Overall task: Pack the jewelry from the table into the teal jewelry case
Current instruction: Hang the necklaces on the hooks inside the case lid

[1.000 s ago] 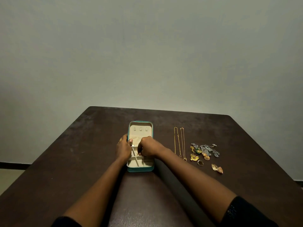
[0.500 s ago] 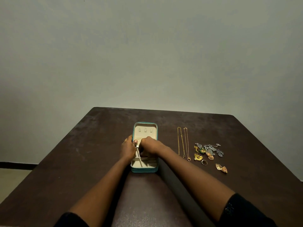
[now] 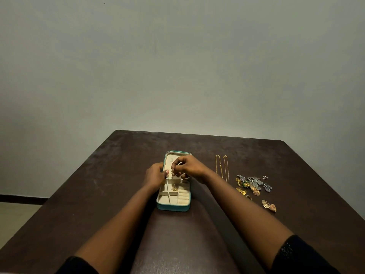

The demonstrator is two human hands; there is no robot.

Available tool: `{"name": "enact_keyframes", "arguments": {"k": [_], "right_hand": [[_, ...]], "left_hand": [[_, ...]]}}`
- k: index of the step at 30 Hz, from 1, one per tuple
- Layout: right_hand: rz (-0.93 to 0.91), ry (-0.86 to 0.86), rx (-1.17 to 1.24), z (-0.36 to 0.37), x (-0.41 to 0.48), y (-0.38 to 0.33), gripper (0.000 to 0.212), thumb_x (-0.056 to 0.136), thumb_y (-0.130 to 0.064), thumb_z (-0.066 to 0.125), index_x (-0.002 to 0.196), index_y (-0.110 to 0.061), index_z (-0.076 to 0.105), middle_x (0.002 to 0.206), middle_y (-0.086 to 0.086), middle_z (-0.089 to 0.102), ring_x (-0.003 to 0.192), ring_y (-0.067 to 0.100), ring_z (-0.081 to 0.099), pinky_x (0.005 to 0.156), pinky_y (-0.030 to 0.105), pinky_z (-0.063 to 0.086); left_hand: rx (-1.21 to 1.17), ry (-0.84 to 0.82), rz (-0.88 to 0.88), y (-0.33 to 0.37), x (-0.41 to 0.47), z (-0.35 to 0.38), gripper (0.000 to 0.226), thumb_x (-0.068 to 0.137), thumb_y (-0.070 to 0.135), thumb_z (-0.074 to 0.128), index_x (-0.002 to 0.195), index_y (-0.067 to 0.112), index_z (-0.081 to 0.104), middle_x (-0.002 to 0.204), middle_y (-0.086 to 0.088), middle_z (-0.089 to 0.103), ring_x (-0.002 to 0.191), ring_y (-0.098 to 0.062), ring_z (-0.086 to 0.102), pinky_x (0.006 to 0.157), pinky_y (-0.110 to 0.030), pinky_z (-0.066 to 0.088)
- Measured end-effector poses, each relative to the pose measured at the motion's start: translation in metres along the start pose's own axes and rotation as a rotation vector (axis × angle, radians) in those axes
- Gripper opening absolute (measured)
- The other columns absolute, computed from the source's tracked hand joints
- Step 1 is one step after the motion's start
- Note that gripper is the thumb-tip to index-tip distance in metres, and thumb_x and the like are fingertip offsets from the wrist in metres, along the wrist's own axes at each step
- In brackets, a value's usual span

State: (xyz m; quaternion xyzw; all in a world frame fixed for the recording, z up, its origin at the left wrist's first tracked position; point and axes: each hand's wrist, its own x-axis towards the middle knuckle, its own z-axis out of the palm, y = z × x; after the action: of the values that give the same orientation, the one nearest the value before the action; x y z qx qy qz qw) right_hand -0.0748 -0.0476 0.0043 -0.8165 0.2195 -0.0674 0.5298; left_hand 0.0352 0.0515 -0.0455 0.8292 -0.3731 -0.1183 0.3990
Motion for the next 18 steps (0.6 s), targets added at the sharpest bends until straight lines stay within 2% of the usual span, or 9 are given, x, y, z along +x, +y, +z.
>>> {"name": "enact_keyframes", "arguments": {"k": [4,6,10,12,14,16,18], "right_hand": [[-0.025,0.027,-0.004,-0.008,-0.002,-0.006,0.011,0.087,-0.004,0.058,0.095,-0.005,0.066,0.076,0.001,0.062,0.066,0.008,0.054,0.058,0.02,0.042],[-0.023,0.053,0.005,-0.011,-0.002,-0.008,0.016,0.088,-0.005,0.059,0.102,0.0,0.065,0.077,0.001,0.06,0.068,0.008,0.053,0.06,0.02,0.043],[-0.02,0.098,0.053,-0.015,-0.004,-0.01,0.021,0.092,-0.005,0.054,0.107,0.006,0.063,0.079,0.003,0.06,0.07,0.01,0.055,0.062,0.021,0.044],[-0.023,0.123,0.069,-0.016,-0.006,-0.012,0.021,0.093,-0.005,0.052,0.107,0.006,0.063,0.079,0.004,0.061,0.07,0.01,0.056,0.061,0.02,0.045],[-0.026,0.148,0.087,-0.018,-0.009,-0.014,0.022,0.093,-0.004,0.051,0.107,0.008,0.062,0.077,0.006,0.06,0.068,0.01,0.056,0.061,0.021,0.045],[-0.027,0.165,0.09,-0.02,-0.011,-0.017,0.023,0.094,-0.004,0.049,0.107,0.009,0.061,0.075,0.005,0.059,0.068,0.01,0.054,0.062,0.022,0.044],[-0.026,0.179,0.09,-0.022,-0.014,-0.02,0.022,0.095,-0.004,0.048,0.107,0.009,0.061,0.075,0.003,0.057,0.069,0.009,0.052,0.063,0.022,0.043]], "left_hand": [[-0.022,0.146,0.044,0.008,-0.004,-0.005,0.039,0.091,0.009,0.056,0.13,0.006,0.054,0.141,-0.007,0.048,0.128,-0.023,0.046,0.106,-0.032,0.036],[-0.054,0.163,0.067,0.009,-0.006,-0.006,0.037,0.09,0.01,0.058,0.127,0.008,0.056,0.14,-0.006,0.05,0.127,-0.021,0.048,0.108,-0.032,0.038],[-0.238,0.14,0.076,0.013,-0.015,-0.007,0.026,0.09,0.018,0.059,0.114,0.011,0.068,0.113,-0.009,0.069,0.102,-0.017,0.064,0.09,-0.032,0.051],[-0.318,0.108,0.11,0.02,-0.02,-0.007,0.022,0.091,0.023,0.059,0.102,0.011,0.072,0.096,-0.008,0.073,0.089,-0.014,0.068,0.084,-0.034,0.054],[-0.414,0.071,0.119,0.027,-0.023,-0.008,0.02,0.089,0.022,0.061,0.1,0.009,0.072,0.087,-0.01,0.073,0.075,-0.009,0.07,0.081,-0.034,0.057],[-0.451,0.048,0.129,0.031,-0.023,-0.008,0.025,0.084,0.012,0.067,0.107,0.005,0.069,0.087,-0.012,0.072,0.062,0.0,0.068,0.073,-0.021,0.057],[-0.39,0.038,0.144,0.034,-0.023,-0.008,0.03,0.079,0.007,0.071,0.109,0.005,0.069,0.085,-0.01,0.071,0.056,0.005,0.065,0.066,-0.009,0.052]]}}
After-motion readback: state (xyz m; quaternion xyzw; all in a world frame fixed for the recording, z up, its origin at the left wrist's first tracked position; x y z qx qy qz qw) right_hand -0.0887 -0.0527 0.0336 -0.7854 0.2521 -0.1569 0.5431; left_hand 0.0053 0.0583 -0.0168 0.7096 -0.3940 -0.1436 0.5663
